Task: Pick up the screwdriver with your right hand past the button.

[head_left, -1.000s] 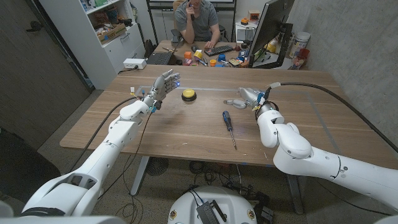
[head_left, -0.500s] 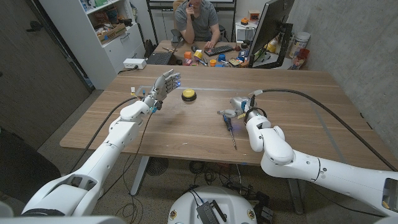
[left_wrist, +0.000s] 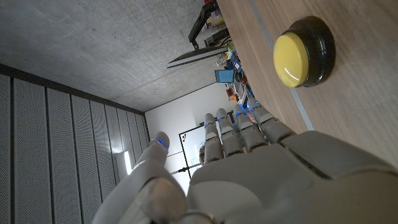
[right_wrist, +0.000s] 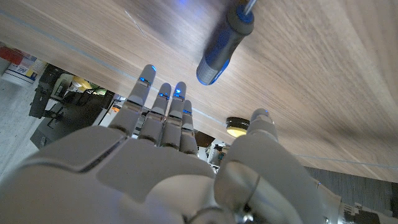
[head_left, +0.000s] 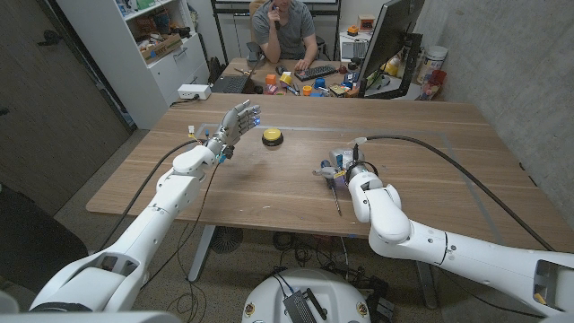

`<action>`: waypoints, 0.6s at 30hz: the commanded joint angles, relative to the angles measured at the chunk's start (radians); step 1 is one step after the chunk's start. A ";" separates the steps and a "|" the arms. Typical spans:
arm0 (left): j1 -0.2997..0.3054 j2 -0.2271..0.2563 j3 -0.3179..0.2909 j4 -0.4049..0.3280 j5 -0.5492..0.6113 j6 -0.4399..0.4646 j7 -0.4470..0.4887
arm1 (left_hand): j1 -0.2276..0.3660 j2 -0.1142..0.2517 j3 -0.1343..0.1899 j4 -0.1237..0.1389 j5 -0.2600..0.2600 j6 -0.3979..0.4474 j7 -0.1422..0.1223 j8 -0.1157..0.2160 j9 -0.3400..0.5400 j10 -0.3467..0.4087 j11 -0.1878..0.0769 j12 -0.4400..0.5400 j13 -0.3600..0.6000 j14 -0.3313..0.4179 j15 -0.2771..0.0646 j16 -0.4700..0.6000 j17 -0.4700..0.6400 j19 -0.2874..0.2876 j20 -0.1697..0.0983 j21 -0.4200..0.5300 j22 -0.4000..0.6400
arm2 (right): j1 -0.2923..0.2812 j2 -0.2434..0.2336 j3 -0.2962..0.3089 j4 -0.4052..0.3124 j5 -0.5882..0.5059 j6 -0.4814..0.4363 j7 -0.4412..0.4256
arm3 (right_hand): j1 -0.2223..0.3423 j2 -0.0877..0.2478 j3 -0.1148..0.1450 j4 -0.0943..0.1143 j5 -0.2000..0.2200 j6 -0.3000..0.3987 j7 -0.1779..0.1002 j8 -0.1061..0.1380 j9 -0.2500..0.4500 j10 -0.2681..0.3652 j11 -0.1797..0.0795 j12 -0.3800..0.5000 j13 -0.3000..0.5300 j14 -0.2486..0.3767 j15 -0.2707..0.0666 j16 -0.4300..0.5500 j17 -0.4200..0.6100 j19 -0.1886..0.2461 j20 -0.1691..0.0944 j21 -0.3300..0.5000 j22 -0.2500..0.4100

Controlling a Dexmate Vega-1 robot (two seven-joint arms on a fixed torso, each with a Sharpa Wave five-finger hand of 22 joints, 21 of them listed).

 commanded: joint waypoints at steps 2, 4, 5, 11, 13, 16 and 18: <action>0.004 0.003 -0.003 -0.003 0.002 -0.008 -0.010 | 0.006 0.008 0.004 -0.007 -0.002 0.010 -0.002 0.001 0.002 0.004 -0.002 0.005 0.004 0.006 -0.047 0.004 0.001 0.013 -0.005 -0.002 0.004 | -0.032 0.039 0.025 0.049 -0.143 0.035 0.125 | 0.014 -0.001 -0.008 0.000 0.005 0.025 0.039 0.011 0.001 0.019 0.001 0.009 0.003 0.015 -0.011 0.001 0.006 0.004 -0.011 -0.003 0.005; 0.006 0.004 -0.005 -0.006 0.001 -0.008 -0.010 | 0.006 0.008 0.004 -0.008 -0.002 0.010 -0.002 0.001 0.002 0.004 -0.002 0.005 0.004 0.006 -0.047 0.004 0.001 0.013 -0.005 -0.002 0.004 | -0.040 0.044 0.036 0.055 -0.161 0.046 0.141 | 0.015 0.000 -0.009 0.001 0.007 0.040 0.040 0.015 0.001 0.028 0.002 0.011 0.003 0.016 -0.011 -0.001 0.006 0.007 -0.015 -0.004 0.006; 0.007 0.004 -0.005 -0.008 0.002 -0.009 -0.010 | 0.006 0.008 0.004 -0.008 -0.002 0.009 -0.002 0.001 0.002 0.005 -0.001 0.005 0.004 0.006 -0.047 0.004 0.001 0.013 -0.006 -0.002 0.004 | -0.045 0.048 0.043 0.060 -0.166 0.053 0.144 | 0.015 0.000 -0.009 0.001 0.007 0.042 0.039 0.015 0.001 0.029 0.003 0.011 0.003 0.016 -0.012 -0.001 0.006 0.009 -0.015 -0.004 0.006; 0.013 0.005 -0.010 -0.013 0.001 -0.009 -0.008 | 0.006 0.008 0.004 -0.009 -0.002 0.010 -0.002 0.001 0.002 0.005 -0.002 0.005 0.004 0.007 -0.047 0.004 0.001 0.013 -0.006 -0.004 0.004 | -0.067 0.070 0.068 0.088 -0.231 0.089 0.180 | 0.024 0.001 -0.012 0.000 0.011 0.094 0.023 0.027 0.001 0.061 -0.006 0.019 0.002 0.030 -0.021 -0.001 0.006 0.019 -0.024 -0.005 0.006; 0.014 0.004 -0.011 -0.013 0.001 -0.011 -0.007 | 0.006 0.008 0.004 -0.010 -0.002 0.010 -0.002 0.001 0.002 0.005 -0.002 0.005 0.004 0.007 -0.047 0.004 0.001 0.013 -0.006 -0.004 0.004 | -0.074 0.081 0.075 0.100 -0.255 0.105 0.183 | 0.028 0.001 -0.014 0.000 0.013 0.118 0.015 0.032 0.000 0.086 -0.016 0.027 0.002 0.037 -0.027 -0.002 0.006 0.025 -0.027 -0.006 0.007; 0.014 0.004 -0.011 -0.012 0.003 -0.018 -0.011 | 0.005 0.008 0.004 -0.010 -0.002 0.011 -0.002 0.001 0.002 0.006 -0.002 0.005 0.004 0.007 -0.047 0.004 0.001 0.014 -0.005 -0.005 0.004 | -0.073 0.092 0.081 0.118 -0.284 0.142 0.229 | 0.032 0.001 -0.016 0.000 0.015 0.145 0.008 0.038 0.000 0.102 -0.019 0.030 0.002 0.047 -0.035 -0.001 0.007 0.030 -0.031 -0.006 0.007; 0.012 0.006 -0.009 -0.009 0.007 -0.023 -0.016 | 0.005 0.008 0.004 -0.011 -0.002 0.011 -0.002 0.001 0.002 0.006 0.000 0.005 0.004 0.007 -0.048 0.004 0.001 0.014 -0.006 -0.005 0.004 | -0.079 0.105 0.086 0.135 -0.308 0.161 0.238 | 0.035 0.000 -0.017 -0.001 0.016 0.161 -0.006 0.041 -0.001 0.107 -0.023 0.030 0.001 0.052 -0.038 -0.001 0.007 0.035 -0.033 -0.006 0.007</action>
